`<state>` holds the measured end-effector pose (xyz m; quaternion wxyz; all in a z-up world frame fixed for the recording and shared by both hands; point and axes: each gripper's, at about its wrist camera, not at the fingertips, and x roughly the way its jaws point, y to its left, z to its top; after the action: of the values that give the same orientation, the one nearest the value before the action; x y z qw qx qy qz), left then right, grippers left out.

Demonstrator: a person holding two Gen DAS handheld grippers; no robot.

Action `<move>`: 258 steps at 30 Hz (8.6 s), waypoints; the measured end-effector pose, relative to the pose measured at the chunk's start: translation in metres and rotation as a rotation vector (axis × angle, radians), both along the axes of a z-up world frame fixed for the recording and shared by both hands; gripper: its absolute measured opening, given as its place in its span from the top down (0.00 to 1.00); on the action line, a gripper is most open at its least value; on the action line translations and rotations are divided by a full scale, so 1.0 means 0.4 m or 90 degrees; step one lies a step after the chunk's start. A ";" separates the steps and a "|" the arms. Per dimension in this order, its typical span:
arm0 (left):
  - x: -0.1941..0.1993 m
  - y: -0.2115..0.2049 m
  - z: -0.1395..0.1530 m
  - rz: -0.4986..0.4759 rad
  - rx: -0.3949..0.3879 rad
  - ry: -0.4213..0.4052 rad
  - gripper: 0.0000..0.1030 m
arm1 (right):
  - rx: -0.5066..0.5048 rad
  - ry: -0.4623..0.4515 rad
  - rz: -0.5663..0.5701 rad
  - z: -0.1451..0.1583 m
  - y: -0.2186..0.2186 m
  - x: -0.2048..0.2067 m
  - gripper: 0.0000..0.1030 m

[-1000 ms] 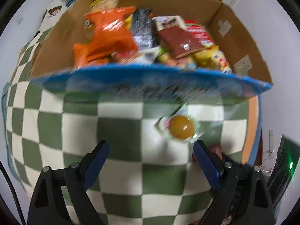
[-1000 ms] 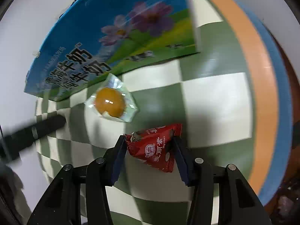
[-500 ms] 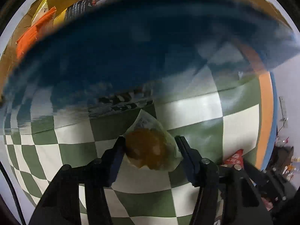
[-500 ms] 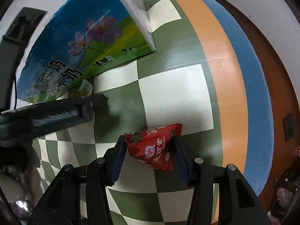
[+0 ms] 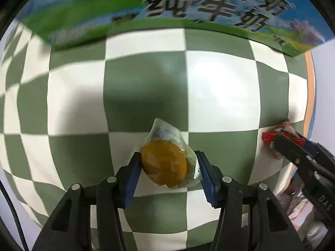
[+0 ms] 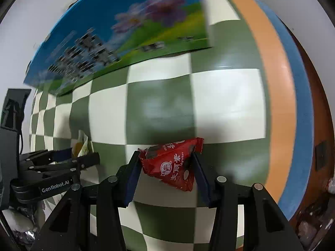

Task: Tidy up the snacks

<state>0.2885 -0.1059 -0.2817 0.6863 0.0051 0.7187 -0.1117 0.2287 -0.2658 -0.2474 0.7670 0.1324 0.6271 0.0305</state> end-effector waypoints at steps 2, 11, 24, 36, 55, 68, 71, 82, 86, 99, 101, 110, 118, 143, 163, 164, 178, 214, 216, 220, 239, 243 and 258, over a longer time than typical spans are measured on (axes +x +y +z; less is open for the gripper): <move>0.017 0.009 -0.011 0.009 -0.008 0.011 0.48 | -0.005 0.001 0.013 -0.004 0.027 0.007 0.50; -0.011 0.079 -0.007 0.044 -0.016 -0.003 0.57 | -0.017 0.014 0.031 -0.034 0.049 0.024 0.49; -0.035 0.052 0.218 0.014 -0.053 -0.097 0.58 | 0.010 -0.048 0.029 0.081 0.020 0.005 0.55; 0.124 -0.037 0.538 -0.032 -0.149 -0.220 0.58 | 0.060 -0.197 0.036 0.385 -0.031 0.101 0.55; 0.643 -0.119 0.375 -0.004 -0.064 -0.097 0.12 | -0.002 -0.097 -0.036 0.361 -0.142 0.622 0.06; 0.576 -0.038 0.333 0.014 0.011 -0.138 0.09 | -0.067 -0.037 0.012 0.271 -0.086 0.603 0.04; 0.546 -0.008 0.337 0.031 0.014 -0.147 0.09 | -0.075 -0.036 0.017 0.266 -0.070 0.589 0.04; 0.461 0.038 0.357 0.046 0.034 -0.185 0.09 | -0.085 -0.039 0.023 0.257 -0.035 0.541 0.04; 0.439 0.046 0.374 0.051 0.028 -0.197 0.09 | -0.087 -0.051 0.023 0.280 -0.029 0.521 0.04; 0.269 0.065 0.529 0.066 0.039 -0.319 0.09 | -0.119 -0.146 0.033 0.432 -0.004 0.384 0.01; 0.238 0.073 0.558 0.073 0.035 -0.337 0.09 | -0.119 -0.166 0.035 0.465 -0.001 0.349 0.01; 0.069 0.097 0.688 0.082 0.023 -0.426 0.09 | -0.119 -0.264 0.040 0.627 0.014 0.173 0.00; -0.062 0.101 0.775 0.075 0.013 -0.480 0.09 | -0.126 -0.326 0.032 0.740 0.022 0.020 0.00; -0.188 0.117 0.841 0.090 0.010 -0.535 0.00 | -0.164 -0.409 0.024 0.878 0.046 -0.154 0.00; 0.000 0.095 0.700 0.110 0.063 -0.483 0.00 | -0.185 -0.364 -0.027 0.702 0.002 0.041 0.00; 0.007 0.095 0.694 0.111 0.064 -0.478 0.00 | -0.188 -0.359 -0.027 0.692 0.001 0.051 0.00; 0.032 0.089 0.667 0.109 0.059 -0.463 0.00 | -0.189 -0.334 -0.030 0.648 -0.002 0.079 0.00; 0.020 0.092 0.672 0.105 0.055 -0.467 0.00 | -0.188 -0.332 -0.033 0.650 0.012 0.049 0.00; 0.020 0.093 0.672 0.106 0.056 -0.467 0.00 | -0.187 -0.332 -0.032 0.651 0.012 0.045 0.00; 0.016 0.093 0.675 0.106 0.055 -0.468 0.00 | -0.186 -0.332 -0.032 0.654 0.013 0.042 0.00; -0.005 0.096 0.685 0.109 0.056 -0.466 0.00 | -0.185 -0.331 -0.029 0.658 0.014 0.032 0.00; -0.005 0.096 0.685 0.108 0.056 -0.466 0.00 | -0.189 -0.330 -0.028 0.657 0.014 0.031 0.00; -0.011 0.099 0.680 0.108 0.062 -0.472 0.00 | -0.189 -0.332 -0.023 0.659 0.013 0.028 0.00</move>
<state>0.2839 -0.0661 -0.0098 0.9056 0.0182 0.4237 -0.0110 0.2399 -0.2606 0.0162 0.9137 0.0180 0.4038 -0.0420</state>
